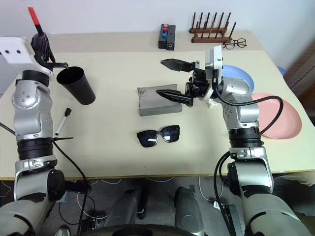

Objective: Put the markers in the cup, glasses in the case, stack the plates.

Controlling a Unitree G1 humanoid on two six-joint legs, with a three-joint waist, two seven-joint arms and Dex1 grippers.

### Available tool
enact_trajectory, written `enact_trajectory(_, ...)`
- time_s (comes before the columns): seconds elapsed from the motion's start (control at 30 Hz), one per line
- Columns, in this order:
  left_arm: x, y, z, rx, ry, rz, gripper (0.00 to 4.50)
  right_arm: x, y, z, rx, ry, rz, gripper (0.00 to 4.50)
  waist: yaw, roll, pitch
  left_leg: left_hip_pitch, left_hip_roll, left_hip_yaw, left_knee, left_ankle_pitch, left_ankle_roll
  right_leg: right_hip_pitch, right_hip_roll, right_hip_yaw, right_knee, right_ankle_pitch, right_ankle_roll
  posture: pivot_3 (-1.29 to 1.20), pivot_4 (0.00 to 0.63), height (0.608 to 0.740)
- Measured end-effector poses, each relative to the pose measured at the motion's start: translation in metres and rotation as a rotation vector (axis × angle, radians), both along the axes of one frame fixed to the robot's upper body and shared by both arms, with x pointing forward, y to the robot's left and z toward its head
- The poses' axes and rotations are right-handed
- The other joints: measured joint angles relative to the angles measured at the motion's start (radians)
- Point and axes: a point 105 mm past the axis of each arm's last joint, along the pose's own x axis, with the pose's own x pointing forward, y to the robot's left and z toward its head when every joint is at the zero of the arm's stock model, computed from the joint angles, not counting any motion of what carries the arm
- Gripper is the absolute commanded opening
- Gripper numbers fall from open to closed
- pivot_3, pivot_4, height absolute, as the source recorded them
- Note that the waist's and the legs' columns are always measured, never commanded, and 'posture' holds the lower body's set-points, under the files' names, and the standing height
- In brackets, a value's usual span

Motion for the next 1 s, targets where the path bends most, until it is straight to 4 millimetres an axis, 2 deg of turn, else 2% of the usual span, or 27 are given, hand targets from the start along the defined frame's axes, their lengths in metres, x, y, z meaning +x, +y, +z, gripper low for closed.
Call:
enact_trajectory(0.1, -0.001, 0.003, -0.007, 0.024, 0.02, 0.02, 0.01, 0.001, 0.001, -0.001, 0.006, 0.002, 0.003, 4.5, -0.001, 0.0, 0.0, 0.0, 0.0, 0.0, 0.0, 0.0, 0.0, 0.0, 0.0, 0.0, 0.0, 0.0, 0.0, 0.0, 0.15, 0.74)
enact_trajectory(0.37, 0.003, 0.008, -0.041, 0.034, 0.101, 0.052, 0.01, 0.002, 0.001, -0.003, 0.003, 0.001, 0.001, 4.5, 0.001, 0.0, 0.0, 0.0, 0.0, 0.0, 0.0, 0.0, 0.0, 0.0, 0.0, 0.0, 0.001, 0.0, 0.0, 0.0, 0.15, 0.74)
enact_trajectory(0.77, 0.007, 0.004, -0.05, 0.039, 0.099, 0.055, 0.01, 0.002, 0.0, -0.003, 0.004, 0.002, -0.005, 4.5, -0.001, 0.0, 0.0, 0.0, 0.0, 0.0, 0.0, 0.0, 0.0, -0.001, 0.0, 0.0, 0.001, 0.0, 0.0, 0.0, 0.15, 0.74)
enact_trajectory(0.87, 0.008, 0.004, -0.052, 0.037, 0.106, 0.052, 1.25, 0.003, 0.0, -0.003, 0.005, 0.003, -0.009, 4.5, -0.001, 0.0, 0.0, 0.0, 0.0, 0.0, 0.0, 0.0, 0.0, -0.001, 0.0, 0.0, 0.001, 0.0, 0.0, 0.0, 0.15, 0.74)
enact_trajectory(1.0, 0.008, 0.004, -0.052, 0.036, 0.108, 0.049, 3.18, 0.003, 0.0, -0.003, 0.005, 0.003, -0.01, 4.5, -0.001, 0.0, 0.0, 0.0, 0.0, 0.0, 0.0, 0.0, 0.0, -0.001, 0.0, 0.0, 0.001, 0.0, 0.0, 0.0, 0.15, 0.74)
